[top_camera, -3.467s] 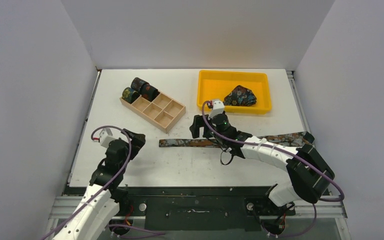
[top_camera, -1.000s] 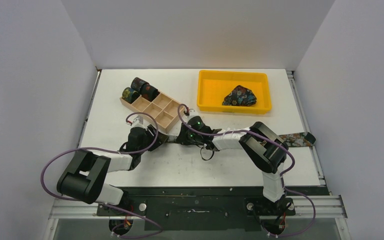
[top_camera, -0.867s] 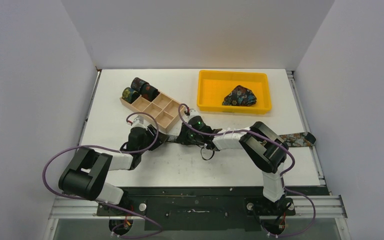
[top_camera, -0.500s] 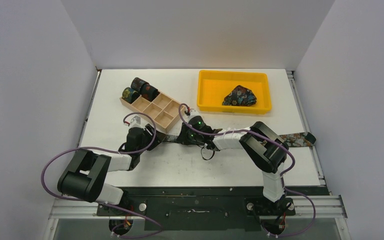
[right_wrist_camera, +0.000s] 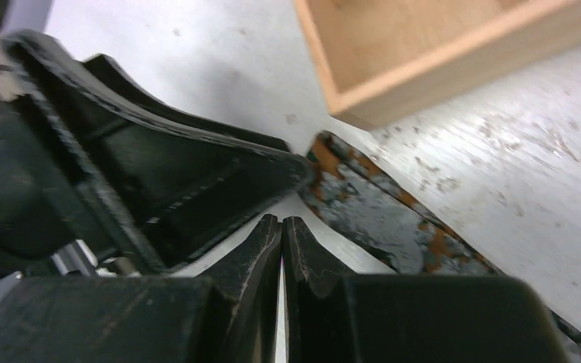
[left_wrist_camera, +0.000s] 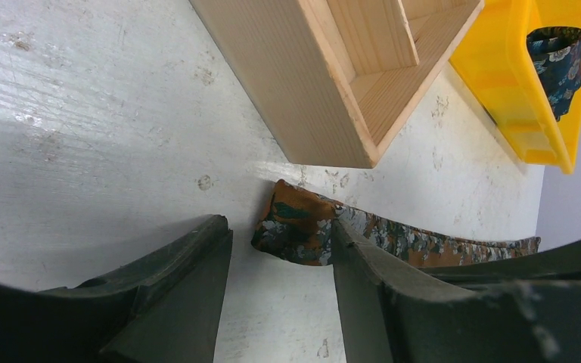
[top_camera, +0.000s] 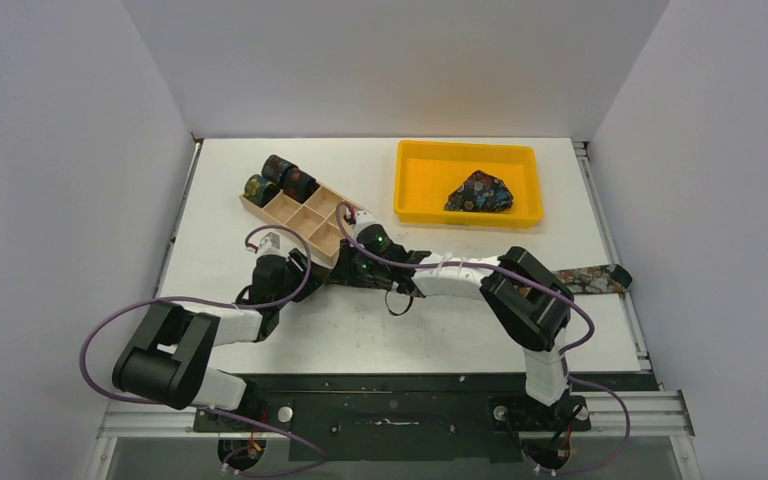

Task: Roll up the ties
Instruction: Roll the tie at the center of the board.

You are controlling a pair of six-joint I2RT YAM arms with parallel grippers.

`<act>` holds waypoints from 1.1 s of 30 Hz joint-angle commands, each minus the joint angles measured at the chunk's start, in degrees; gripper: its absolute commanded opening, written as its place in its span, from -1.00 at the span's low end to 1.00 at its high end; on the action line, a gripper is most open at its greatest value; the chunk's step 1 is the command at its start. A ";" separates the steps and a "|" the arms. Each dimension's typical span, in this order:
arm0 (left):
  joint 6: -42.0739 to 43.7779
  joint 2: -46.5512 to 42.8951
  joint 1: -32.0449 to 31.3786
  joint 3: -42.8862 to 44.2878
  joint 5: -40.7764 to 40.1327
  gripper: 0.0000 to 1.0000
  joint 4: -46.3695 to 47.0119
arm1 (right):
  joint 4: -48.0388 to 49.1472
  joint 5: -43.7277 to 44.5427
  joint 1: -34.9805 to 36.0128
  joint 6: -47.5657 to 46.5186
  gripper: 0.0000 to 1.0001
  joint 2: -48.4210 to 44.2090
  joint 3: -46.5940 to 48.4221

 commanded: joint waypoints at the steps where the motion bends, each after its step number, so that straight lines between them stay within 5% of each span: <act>1: 1.48 -0.95 0.44 -1.04 -0.81 0.00 -5.23 | -0.83 -0.71 -0.04 -0.65 -0.89 0.18 3.90; 19: 5.59 0.26 0.57 0.34 2.54 0.02 -4.24 | -2.30 0.35 -3.51 0.25 -0.89 6.32 -0.57; 33: 3.47 10.96 0.83 1.18 7.55 -0.11 5.37 | 0.54 -1.97 -4.77 1.13 -0.89 5.83 -4.56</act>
